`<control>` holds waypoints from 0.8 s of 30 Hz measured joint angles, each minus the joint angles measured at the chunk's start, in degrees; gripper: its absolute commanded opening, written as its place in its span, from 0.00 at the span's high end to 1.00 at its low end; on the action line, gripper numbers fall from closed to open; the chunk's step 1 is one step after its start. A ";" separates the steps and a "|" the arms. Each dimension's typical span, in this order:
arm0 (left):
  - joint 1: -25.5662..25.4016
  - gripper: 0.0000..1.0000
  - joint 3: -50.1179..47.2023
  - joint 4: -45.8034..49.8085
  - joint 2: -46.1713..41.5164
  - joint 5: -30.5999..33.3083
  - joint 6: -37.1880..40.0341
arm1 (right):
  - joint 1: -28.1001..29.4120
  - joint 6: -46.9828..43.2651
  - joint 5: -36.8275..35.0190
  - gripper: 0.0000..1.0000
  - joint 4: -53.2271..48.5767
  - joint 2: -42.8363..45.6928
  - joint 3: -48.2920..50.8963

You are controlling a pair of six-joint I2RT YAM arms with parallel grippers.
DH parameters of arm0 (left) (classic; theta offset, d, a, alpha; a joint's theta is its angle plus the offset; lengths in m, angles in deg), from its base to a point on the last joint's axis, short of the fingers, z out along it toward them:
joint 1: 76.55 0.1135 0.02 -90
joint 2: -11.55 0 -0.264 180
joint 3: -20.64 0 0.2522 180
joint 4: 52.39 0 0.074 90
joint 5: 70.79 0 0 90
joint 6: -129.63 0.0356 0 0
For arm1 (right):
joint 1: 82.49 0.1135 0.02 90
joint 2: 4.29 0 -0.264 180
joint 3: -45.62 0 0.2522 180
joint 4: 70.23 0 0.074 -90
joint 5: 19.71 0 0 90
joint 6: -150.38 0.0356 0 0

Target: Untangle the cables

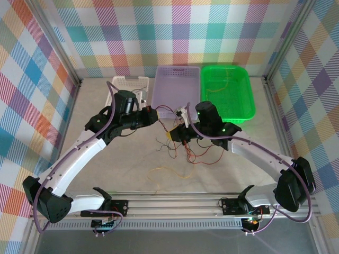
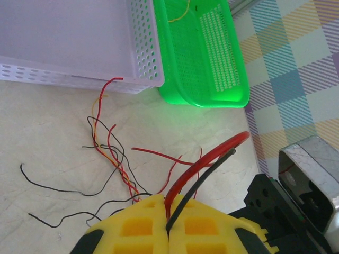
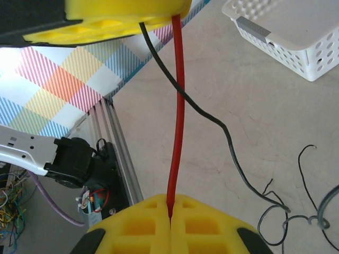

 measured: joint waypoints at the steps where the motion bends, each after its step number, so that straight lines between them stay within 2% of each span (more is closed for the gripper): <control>1: 0.00 0.78 0.00 0.00 0.00 -0.02 0.28 | 0.00 0.00 0.26 1.00 0.00 0.42 0.00; 5: -0.11 0.47 -0.85 -0.28 -0.04 -0.26 0.66 | 0.00 0.48 1.92 1.00 0.15 2.78 -0.13; 7: -0.13 0.40 -2.03 -0.48 -0.15 -0.61 0.39 | 0.00 1.07 2.49 1.00 0.28 3.54 -0.68; 12: -0.13 0.34 -7.48 -2.54 -3.17 -1.68 0.39 | -0.02 1.75 3.10 1.00 0.26 4.15 -2.47; 18: -0.13 0.32 -17.27 -7.21 -11.91 -2.32 0.35 | 0.11 2.34 3.43 1.00 -0.98 5.09 -3.45; 24: -0.17 0.25 -25.38 -8.35 -18.27 -1.22 0.33 | -0.13 2.12 -1.01 1.00 -4.22 8.81 -7.74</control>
